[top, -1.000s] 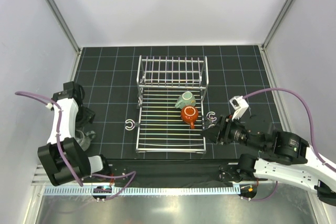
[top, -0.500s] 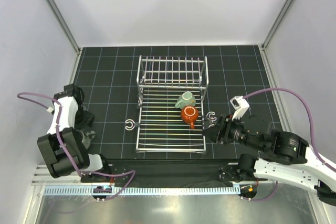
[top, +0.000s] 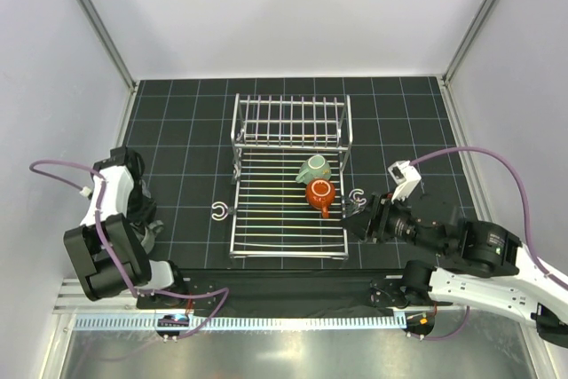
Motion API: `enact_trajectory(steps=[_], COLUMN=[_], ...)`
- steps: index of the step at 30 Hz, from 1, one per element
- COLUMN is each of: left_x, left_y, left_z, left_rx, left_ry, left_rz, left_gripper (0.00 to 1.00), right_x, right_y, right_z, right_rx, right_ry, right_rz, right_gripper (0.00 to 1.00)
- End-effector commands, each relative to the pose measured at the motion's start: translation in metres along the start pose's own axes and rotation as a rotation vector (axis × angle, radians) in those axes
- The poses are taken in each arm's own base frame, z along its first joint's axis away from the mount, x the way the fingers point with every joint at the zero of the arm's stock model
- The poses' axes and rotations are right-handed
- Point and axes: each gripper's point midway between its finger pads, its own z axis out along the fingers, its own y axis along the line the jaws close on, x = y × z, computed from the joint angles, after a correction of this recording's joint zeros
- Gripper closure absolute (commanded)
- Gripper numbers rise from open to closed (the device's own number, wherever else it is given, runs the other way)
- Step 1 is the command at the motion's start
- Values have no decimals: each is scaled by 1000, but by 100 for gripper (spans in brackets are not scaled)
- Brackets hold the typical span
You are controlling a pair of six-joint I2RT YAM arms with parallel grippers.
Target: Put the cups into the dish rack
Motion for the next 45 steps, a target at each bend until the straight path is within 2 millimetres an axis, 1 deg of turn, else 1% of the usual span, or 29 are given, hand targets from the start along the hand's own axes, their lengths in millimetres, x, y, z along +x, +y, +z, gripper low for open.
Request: enact_trajectory(steps=[1, 2, 3, 5, 6, 8, 9, 14, 17, 19, 20, 21, 23, 24, 26, 27, 29, 30, 33, 34, 35, 36, 37, 38, 39, 40, 42, 43, 45], left_x=[-3, -3, -3, -6, -6, -13, -13, -15, -18, -22, -20, -19, -12, -8, -5, 0, 9, 14, 21, 30, 33, 35, 46, 51, 63, 68, 79, 84, 95], left_y=[2, 3, 5, 6, 8, 9, 13, 17, 7, -1, -18, -21, -30, -36, -41, -48, -58, -63, -69, -72, -78, -77, -77, -74, -70, -66, -51, -48, -27], left_z=[-3, -4, -5, -12, -16, -28, -32, -66, -96, -129, -154, -176, -206, -227, -241, -255, -269, -289, -321, -334, -339, -354, -364, -372, -383, -388, -407, -406, -425], left_rx=[14, 11, 8, 30, 35, 69, 72, 208, 368, 546, 708, 826, 996, 1101, 1158, 1231, 1314, 1403, 1527, 1573, 1580, 1610, 1642, 1671, 1721, 1745, 1845, 1868, 1992], left_ry=[-27, -31, -32, -54, -61, -98, -107, -158, -198, -260, -266, -315, -328, -340, -332, -320, -299, -311, -341, -345, -344, -362, -359, -368, -362, -360, -356, -339, -345], left_rz=[-53, -56, -60, -84, -90, -112, -110, -120, -117, -121, -96, -67, -43, -15, 34, 85, 153, 193, 264, 316, 353, 384, 428, 447, 488, 497, 517, 525, 561], left_gripper=[65, 68, 78, 87, 99, 100, 99, 100, 100, 100, 100, 100, 100, 100, 100, 100, 100, 100, 99, 100, 100, 100, 100, 100, 100, 100, 100, 100, 100], right_x=[-21, -21, -23, -22, -22, -23, -24, -30, -27, -25, -23, -23, -20, -19, -18, -16, -14, -13, -12, -13, -15, -16, -17, -18, -19, -20, -27, -26, -28], right_y=[14, 13, 13, 12, 11, 8, 2, -5, -1, 2, 4, 5, 7, 8, 13, 15, 20, 24, 30, 33, 37, 40, 45, 49, 52, 59, 73, 78, 92], right_z=[-10, -12, -13, -15, -16, -18, -19, -23, -19, -14, -12, -11, -5, -3, 1, 4, 9, 12, 19, 19, 19, 19, 19, 19, 19, 19, 18, 19, 18], right_rx=[-33, -33, -32, -40, -39, -26, 5, 57, 48, 43, 36, 34, 34, 34, 19, 12, -4, -13, -19, -27, -33, -42, -63, -77, -89, -124, -180, -205, -270], right_ry=[-57, -57, -64, -70, -71, -78, -82, -86, -63, -49, -36, -31, -12, -6, 1, 14, 24, 32, 52, 55, 53, 55, 54, 51, 48, 45, 19, 19, 21], right_rz=[1, 1, 5, 13, 11, 5, -2, -44, -60, -72, -77, -79, -88, -91, -90, -91, -93, -94, -90, -85, -79, -68, -55, -42, -15, 4, 41, 67, 96], right_gripper=[45, 44, 45, 44, 44, 45, 44, 44, 44, 44, 44, 44, 44, 44, 44, 44, 44, 44, 44, 44, 44, 44, 44, 44, 44, 44, 44, 44, 44])
